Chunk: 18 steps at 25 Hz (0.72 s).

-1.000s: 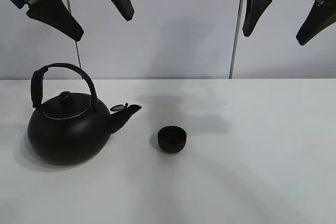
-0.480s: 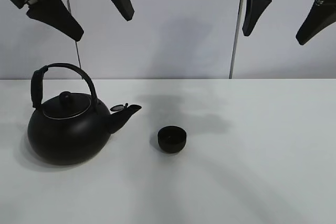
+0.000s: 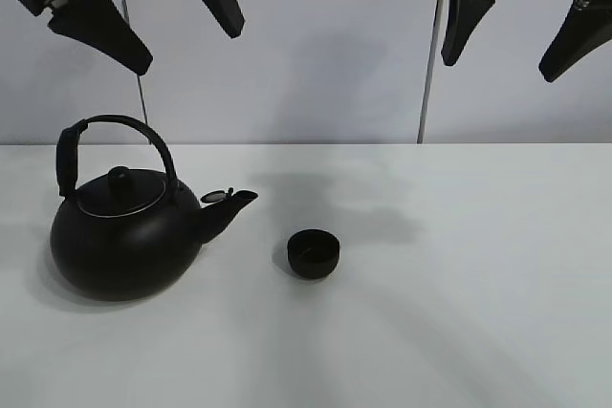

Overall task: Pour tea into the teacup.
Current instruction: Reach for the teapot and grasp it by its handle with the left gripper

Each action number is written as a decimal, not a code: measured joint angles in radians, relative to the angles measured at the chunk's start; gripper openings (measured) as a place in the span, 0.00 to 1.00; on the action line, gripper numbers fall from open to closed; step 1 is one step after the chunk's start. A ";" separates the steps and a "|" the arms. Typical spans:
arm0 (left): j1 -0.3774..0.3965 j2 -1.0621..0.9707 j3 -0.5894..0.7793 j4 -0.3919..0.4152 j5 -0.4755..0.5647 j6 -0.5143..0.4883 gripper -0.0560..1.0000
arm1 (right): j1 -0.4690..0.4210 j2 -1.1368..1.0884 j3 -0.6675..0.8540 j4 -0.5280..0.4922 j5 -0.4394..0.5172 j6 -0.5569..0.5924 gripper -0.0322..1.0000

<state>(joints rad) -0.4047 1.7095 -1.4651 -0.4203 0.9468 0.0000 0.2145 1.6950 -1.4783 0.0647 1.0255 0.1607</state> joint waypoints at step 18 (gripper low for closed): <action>0.000 0.000 0.000 0.000 0.000 0.000 0.65 | 0.000 0.000 0.000 0.000 -0.031 0.000 0.63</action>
<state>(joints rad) -0.4047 1.7095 -1.4651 -0.4203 0.9468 0.0000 0.2145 1.6950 -1.4783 0.0647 0.9944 0.1607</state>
